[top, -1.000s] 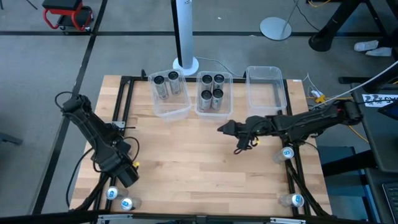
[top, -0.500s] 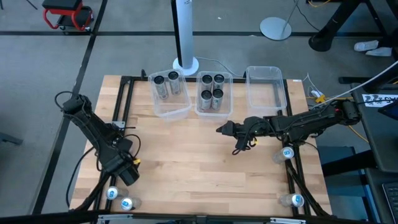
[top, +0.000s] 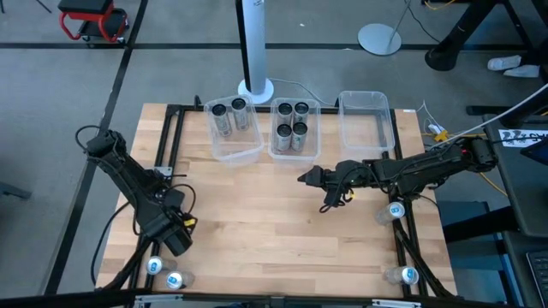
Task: Sort soda cans
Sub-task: Put the bottom white and black starfruit soda can into the left transparent bin
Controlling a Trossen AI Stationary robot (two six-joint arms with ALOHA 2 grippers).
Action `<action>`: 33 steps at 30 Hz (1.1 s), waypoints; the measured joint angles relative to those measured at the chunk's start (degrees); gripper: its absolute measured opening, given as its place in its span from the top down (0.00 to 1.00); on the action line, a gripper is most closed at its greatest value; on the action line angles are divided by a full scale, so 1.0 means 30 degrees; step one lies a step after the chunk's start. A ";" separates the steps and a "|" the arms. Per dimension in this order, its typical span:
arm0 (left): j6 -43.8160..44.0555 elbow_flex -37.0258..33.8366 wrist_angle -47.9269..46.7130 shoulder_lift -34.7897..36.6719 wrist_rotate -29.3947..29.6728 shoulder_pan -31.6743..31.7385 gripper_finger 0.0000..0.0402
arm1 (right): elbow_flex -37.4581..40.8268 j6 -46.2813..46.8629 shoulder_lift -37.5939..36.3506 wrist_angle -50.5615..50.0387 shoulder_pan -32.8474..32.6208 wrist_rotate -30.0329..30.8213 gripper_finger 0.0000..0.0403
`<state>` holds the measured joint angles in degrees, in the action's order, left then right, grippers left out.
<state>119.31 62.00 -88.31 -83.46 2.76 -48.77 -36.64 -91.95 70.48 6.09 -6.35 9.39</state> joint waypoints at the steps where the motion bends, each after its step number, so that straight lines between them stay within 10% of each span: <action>1: -0.0142 0.0000 0.0136 0.0000 -0.0011 0.0000 0.17 | 0.0000 -0.0004 0.0000 0.0007 -0.0007 0.0000 0.22; 7: -0.1010 0.0028 0.0965 0.0007 -0.0222 0.0029 0.36 | 0.0000 -0.0004 -0.0007 0.0014 -0.0002 0.0000 0.22; 18: -0.2199 0.1174 0.1304 -0.0029 -0.0210 0.0300 0.37 | 0.0000 0.0149 -0.0007 0.0077 -0.0007 0.0000 0.22; 33: -0.8326 0.5242 0.0498 -0.0022 0.6613 0.4316 0.37 | 0.0000 0.0525 -0.0007 0.0145 -0.0007 0.0000 0.22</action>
<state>94.33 77.72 -86.82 -83.53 22.60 -35.82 -36.64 -90.38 70.46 6.52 -6.37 9.39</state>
